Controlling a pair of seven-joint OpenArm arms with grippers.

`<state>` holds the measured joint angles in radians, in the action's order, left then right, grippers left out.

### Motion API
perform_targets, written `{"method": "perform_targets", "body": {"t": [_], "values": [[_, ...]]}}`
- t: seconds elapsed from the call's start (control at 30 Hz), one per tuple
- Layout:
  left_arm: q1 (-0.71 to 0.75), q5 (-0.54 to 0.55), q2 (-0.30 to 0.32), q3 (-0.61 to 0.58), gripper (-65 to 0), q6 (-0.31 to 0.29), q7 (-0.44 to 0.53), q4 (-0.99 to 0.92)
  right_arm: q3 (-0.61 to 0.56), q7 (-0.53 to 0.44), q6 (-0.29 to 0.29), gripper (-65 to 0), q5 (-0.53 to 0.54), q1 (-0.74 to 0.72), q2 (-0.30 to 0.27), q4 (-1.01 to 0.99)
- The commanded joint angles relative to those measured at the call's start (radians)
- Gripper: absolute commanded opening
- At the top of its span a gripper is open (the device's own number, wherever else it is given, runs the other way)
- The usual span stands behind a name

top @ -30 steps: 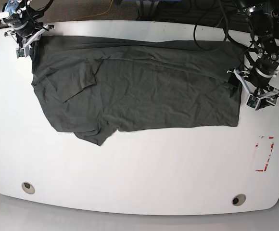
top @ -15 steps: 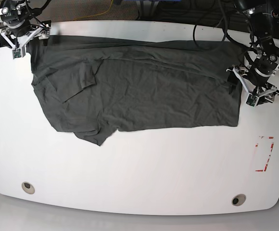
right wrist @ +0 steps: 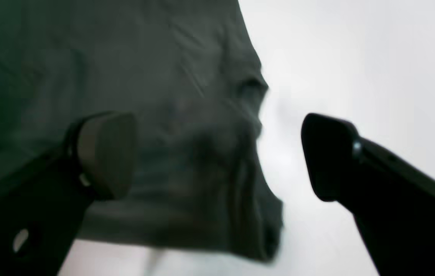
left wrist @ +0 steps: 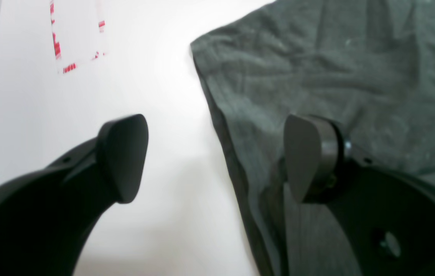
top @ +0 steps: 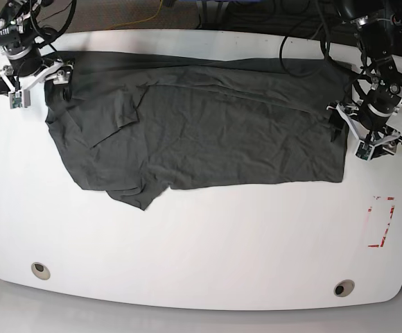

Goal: Layout the t-shirt on the table in an organized manner, then fold the t-shirt properly
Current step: 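Release the right gripper and move it inward over the shirt body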

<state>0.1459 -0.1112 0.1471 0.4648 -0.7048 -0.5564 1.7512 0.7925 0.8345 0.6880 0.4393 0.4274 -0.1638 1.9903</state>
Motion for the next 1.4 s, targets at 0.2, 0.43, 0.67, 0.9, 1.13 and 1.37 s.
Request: {"method": "perform_targets", "body": {"t": [0.2,0.43,0.67,0.9,1.13,1.37], "values": [[-0.019,0.011,0.010,0.002,-12.7,0.007,0.023,0.016,-0.221,0.053,0.010,-29.4,0.226,-0.028,-0.066,0.017],[-0.021,0.008,0.010,0.002,-12.7,0.007,0.023,0.016,-0.430,0.056,0.010,-65.0,0.286,-0.023,-0.067,0.017],[-0.021,0.008,0.012,0.002,-12.7,0.007,0.023,0.014,-0.660,0.056,0.010,-62.0,0.289,-0.020,-0.113,0.017],[-0.021,0.008,0.013,0.002,-12.7,0.007,0.023,0.013,-0.804,0.056,0.010,-62.0,0.286,-0.020,-0.150,0.017],[-0.021,0.006,0.015,0.002,-12.7,0.007,0.023,0.013,-0.868,0.056,0.010,-62.0,0.286,-0.028,-0.207,0.016],[-0.021,0.006,0.015,0.002,-12.7,0.007,0.023,0.013,-0.924,0.056,0.010,-62.0,0.277,-0.043,-0.262,-0.007]]}}
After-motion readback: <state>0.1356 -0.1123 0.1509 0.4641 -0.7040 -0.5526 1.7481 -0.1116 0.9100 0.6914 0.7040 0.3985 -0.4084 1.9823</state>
